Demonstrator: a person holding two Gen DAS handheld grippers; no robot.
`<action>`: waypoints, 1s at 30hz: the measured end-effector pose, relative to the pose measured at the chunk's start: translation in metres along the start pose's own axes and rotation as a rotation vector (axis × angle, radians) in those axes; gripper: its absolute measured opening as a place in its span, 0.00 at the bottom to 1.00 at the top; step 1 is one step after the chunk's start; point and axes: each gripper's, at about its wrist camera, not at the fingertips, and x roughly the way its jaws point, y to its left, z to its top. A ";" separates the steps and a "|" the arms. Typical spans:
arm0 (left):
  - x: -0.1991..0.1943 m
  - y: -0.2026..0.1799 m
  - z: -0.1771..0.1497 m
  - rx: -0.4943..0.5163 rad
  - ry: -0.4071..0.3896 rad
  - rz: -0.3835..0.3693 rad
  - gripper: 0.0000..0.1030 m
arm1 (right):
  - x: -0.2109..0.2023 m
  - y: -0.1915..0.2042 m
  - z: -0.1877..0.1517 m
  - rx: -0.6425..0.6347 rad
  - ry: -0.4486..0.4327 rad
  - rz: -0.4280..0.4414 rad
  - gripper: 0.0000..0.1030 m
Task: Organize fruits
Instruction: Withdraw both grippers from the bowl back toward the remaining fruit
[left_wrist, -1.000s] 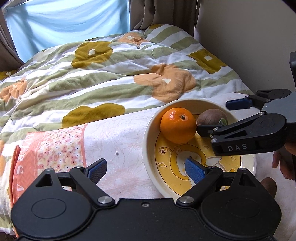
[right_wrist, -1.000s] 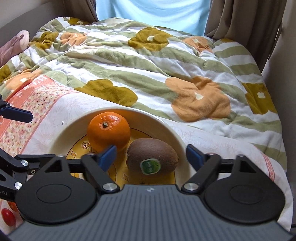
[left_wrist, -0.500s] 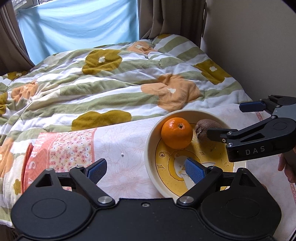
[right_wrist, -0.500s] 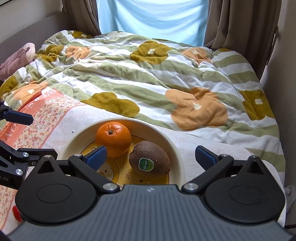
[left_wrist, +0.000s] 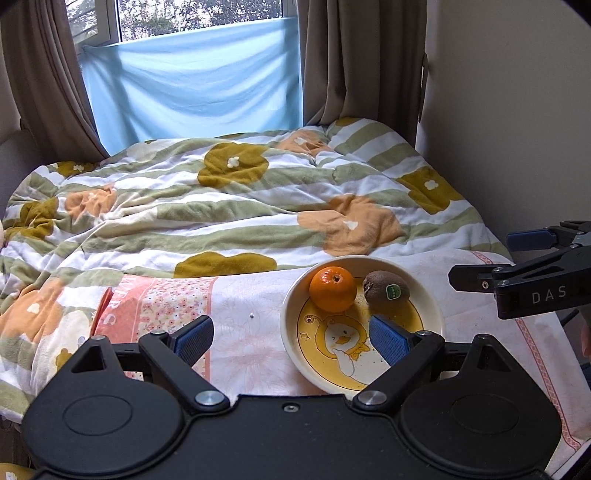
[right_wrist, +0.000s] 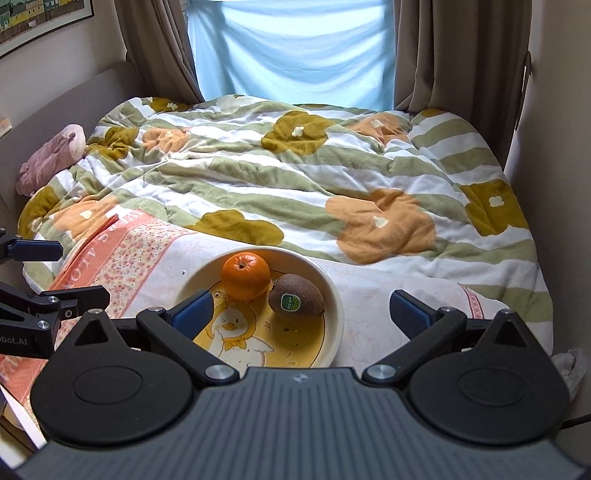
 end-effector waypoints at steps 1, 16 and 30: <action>-0.008 -0.002 -0.003 -0.010 -0.007 0.007 0.91 | -0.008 -0.001 -0.003 0.003 -0.002 0.006 1.00; -0.079 -0.031 -0.053 -0.131 -0.022 0.050 0.91 | -0.097 -0.002 -0.067 0.013 -0.015 0.062 1.00; -0.063 -0.040 -0.100 -0.091 0.083 -0.034 0.91 | -0.107 0.026 -0.142 0.101 0.029 0.033 1.00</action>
